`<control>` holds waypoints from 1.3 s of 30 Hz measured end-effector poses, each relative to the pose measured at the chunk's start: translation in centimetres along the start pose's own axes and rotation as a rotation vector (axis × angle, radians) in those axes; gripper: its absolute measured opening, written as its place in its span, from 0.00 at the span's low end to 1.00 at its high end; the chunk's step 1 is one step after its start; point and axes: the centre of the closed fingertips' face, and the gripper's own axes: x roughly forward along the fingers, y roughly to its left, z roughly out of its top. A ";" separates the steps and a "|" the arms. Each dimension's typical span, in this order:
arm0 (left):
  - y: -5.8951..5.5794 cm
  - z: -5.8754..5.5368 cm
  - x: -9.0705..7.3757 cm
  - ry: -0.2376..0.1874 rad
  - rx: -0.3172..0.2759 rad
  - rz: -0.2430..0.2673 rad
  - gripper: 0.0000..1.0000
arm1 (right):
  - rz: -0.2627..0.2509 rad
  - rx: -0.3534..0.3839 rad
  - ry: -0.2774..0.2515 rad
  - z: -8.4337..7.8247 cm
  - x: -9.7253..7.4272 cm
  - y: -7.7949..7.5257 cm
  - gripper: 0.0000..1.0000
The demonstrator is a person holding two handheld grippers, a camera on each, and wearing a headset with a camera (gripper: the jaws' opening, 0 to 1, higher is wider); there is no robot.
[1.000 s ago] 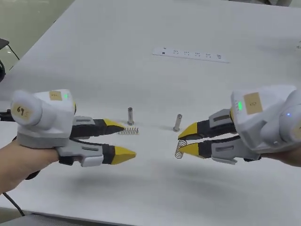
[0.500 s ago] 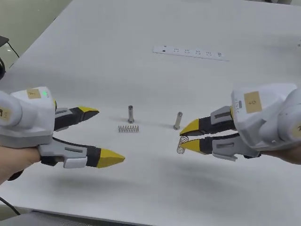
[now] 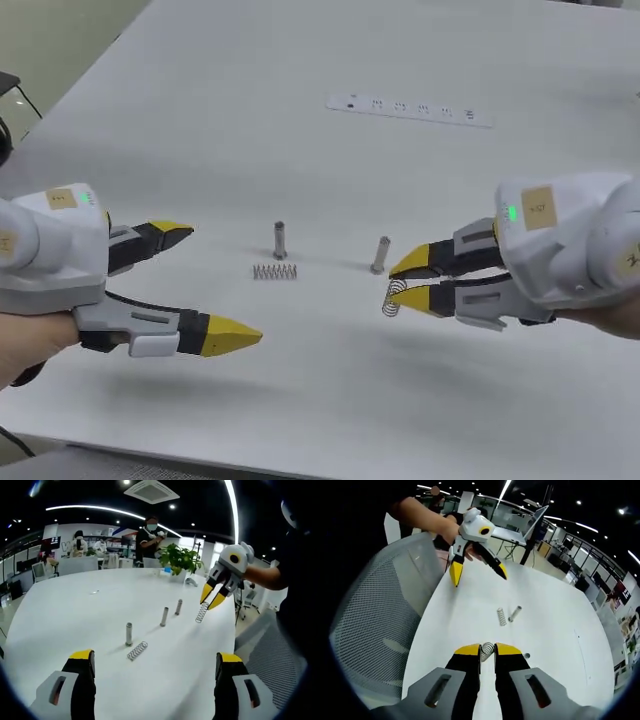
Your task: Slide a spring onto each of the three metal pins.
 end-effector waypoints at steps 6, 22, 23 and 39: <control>0.1 -0.1 -0.1 0.008 -0.002 0.001 0.98 | -0.058 0.015 0.002 -0.4 0.0 -2.3 0.07; 0.6 -0.1 -0.3 0.004 -0.005 0.014 0.98 | -0.142 0.026 -0.005 0.3 0.0 -7.0 0.07; 0.6 -0.1 -0.3 0.004 -0.005 0.014 0.98 | -0.145 0.027 -0.005 0.3 0.0 -7.1 0.07; 0.6 -0.2 -0.2 0.007 -0.005 0.011 0.98 | -0.156 0.102 -0.007 -0.6 0.7 -8.7 0.07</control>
